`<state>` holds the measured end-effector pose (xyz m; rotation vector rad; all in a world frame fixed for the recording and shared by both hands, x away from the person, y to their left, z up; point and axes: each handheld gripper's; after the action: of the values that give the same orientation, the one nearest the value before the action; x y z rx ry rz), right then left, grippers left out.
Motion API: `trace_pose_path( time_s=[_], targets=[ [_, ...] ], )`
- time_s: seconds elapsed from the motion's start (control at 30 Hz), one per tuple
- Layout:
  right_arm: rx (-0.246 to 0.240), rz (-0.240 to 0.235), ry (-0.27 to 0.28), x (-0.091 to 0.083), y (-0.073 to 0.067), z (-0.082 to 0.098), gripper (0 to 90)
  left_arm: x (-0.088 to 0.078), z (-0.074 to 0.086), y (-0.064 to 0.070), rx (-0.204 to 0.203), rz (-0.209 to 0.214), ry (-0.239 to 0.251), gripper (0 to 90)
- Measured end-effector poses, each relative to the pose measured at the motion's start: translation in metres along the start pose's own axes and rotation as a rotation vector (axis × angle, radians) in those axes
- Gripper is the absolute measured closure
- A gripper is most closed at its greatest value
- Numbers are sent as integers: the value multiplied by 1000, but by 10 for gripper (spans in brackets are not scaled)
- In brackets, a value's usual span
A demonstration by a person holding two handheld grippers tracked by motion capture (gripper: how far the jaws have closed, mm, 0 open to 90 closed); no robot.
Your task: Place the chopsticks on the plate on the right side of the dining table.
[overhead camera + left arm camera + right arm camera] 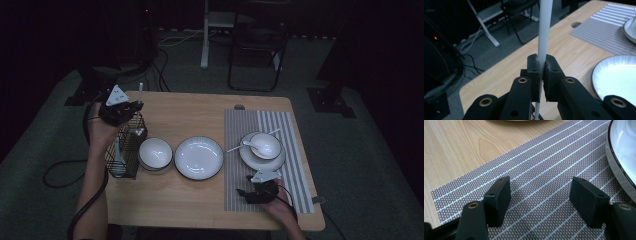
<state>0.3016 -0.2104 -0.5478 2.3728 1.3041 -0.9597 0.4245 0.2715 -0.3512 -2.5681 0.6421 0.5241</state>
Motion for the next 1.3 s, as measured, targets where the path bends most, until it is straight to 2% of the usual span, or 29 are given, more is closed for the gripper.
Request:
trace_pose_path(
  time_s=[0.03,0.17,0.3,0.43,0.53,0.73,0.77,0.83,0.93,1.0,1.1,1.3],
  targets=[
    [-1,0,0,0,0,0,329,0,0,0,0,0,0,851],
    [-1,0,0,0,0,0,329,-14,-18,8,28,-9,58,850],
    [0,0,0,0,0,0,329,-22,-34,15,60,-20,92,850],
    [0,0,0,0,0,0,329,-27,-44,22,75,-8,125,850],
    [-1,0,0,0,0,0,329,-28,-55,33,85,28,150,850],
    [-1,0,1,0,0,0,329,-18,-65,54,94,99,155,850],
    [-1,0,1,0,0,0,329,-18,-65,54,94,99,155,849],
    [-1,1,1,0,0,0,328,-14,-69,65,103,125,156,849],
    [-2,2,1,0,0,0,327,-10,-72,75,95,165,165,850],
    [-2,2,1,0,0,0,327,-10,-72,75,95,165,165,850],
    [-1,2,1,0,0,0,326,-1,-74,92,99,203,159,849],
    [-1,2,0,0,0,0,326,7,-75,106,96,243,150,849]
  ],
)
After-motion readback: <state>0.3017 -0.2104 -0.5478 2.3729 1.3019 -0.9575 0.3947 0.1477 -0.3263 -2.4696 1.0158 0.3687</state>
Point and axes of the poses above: each handheld gripper's, and its own axes: x roughly forward along the jaws, z roughly out of its underside, y roughly to its right, and after that the axes turned 7 degrees about -z, right-handed
